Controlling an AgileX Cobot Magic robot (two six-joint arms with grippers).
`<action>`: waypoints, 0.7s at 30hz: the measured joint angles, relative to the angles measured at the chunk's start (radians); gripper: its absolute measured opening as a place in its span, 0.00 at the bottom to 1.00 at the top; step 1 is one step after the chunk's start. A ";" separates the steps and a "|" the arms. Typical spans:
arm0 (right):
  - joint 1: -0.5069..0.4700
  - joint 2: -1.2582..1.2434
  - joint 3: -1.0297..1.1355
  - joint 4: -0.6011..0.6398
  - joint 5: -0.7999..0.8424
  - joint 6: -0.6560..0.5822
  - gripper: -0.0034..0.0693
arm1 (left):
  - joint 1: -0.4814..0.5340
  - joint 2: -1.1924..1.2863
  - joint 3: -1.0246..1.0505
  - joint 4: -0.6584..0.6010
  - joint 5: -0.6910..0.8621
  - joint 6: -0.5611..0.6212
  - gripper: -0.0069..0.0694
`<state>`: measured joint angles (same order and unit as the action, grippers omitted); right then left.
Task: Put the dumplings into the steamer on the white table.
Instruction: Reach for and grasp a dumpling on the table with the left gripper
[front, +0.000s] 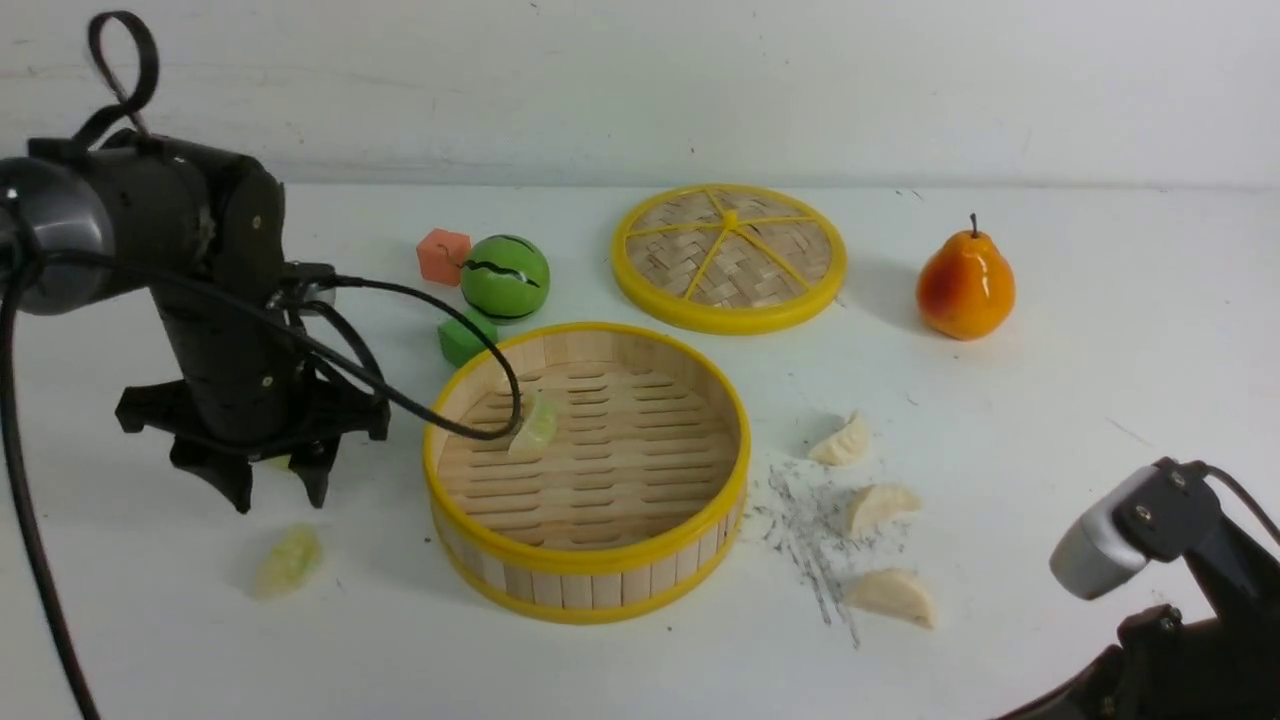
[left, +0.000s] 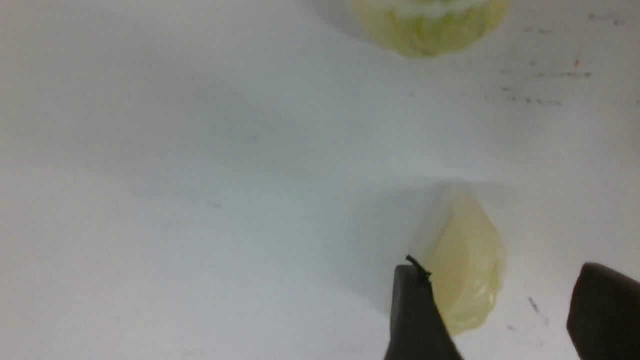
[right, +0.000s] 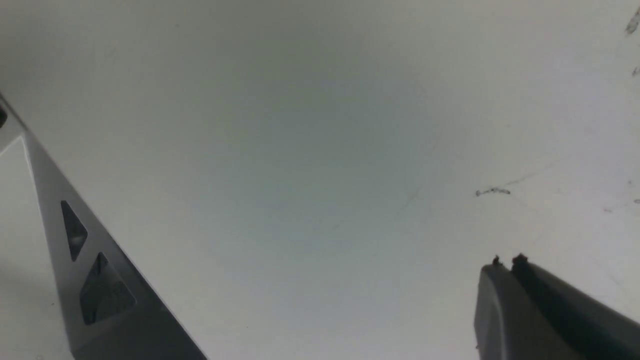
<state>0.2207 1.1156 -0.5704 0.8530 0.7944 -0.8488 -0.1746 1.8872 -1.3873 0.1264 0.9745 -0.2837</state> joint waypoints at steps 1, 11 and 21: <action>0.000 0.000 0.000 0.000 0.000 0.000 0.08 | 0.000 -0.007 0.022 -0.004 -0.009 0.013 0.61; 0.000 0.000 0.000 0.001 -0.003 -0.001 0.08 | 0.000 0.050 0.127 -0.010 -0.142 0.071 0.48; 0.000 0.000 0.000 0.003 -0.008 -0.015 0.08 | 0.000 0.011 0.086 -0.126 -0.065 0.075 0.40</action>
<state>0.2207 1.1156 -0.5704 0.8562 0.7861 -0.8641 -0.1746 1.8982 -1.3011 0.0000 0.9097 -0.2083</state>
